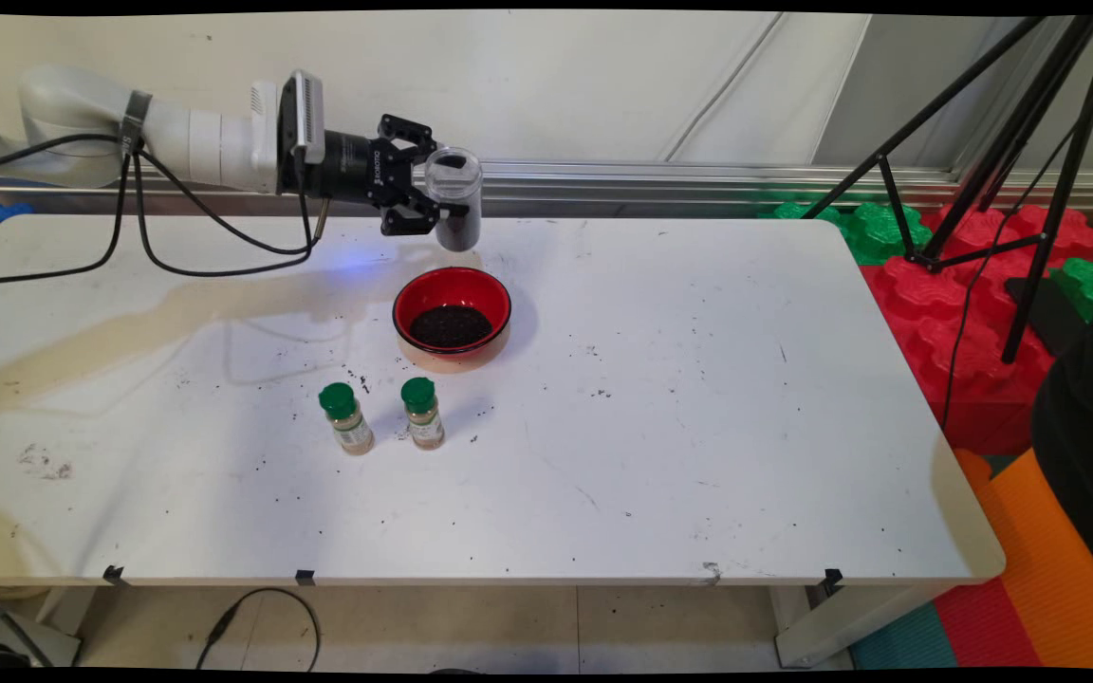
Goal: Pour the black seasoning powder in the red bowl
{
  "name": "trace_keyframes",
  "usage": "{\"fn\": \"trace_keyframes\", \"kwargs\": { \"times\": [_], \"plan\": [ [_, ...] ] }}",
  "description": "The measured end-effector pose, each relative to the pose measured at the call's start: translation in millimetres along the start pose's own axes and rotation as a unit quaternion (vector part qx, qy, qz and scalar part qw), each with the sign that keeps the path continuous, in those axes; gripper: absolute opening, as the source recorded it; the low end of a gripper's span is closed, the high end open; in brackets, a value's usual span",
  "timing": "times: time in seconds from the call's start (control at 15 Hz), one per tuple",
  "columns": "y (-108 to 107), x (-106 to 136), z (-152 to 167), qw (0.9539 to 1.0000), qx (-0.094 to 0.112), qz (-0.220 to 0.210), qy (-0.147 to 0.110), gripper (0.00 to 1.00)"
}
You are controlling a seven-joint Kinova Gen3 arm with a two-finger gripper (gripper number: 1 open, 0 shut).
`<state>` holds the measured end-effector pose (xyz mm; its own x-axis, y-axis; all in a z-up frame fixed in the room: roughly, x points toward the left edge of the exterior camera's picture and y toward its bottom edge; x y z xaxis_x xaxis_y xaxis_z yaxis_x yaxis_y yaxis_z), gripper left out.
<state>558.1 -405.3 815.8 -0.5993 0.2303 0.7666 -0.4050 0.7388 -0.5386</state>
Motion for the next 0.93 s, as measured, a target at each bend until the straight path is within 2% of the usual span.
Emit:
{"fn": "trace_keyframes", "kwargs": {
  "times": [0.47,0.67,0.93],
  "plan": [
    [6.0,-10.6,5.3,0.9968,0.004,0.077,-0.022,0.0],
    [9.0,-12.8,7.1,0.9923,0.008,0.121,-0.027,0.0],
    [13.3,-14.0,7.6,0.9836,0.012,0.177,-0.032,0.0]
  ]
}}
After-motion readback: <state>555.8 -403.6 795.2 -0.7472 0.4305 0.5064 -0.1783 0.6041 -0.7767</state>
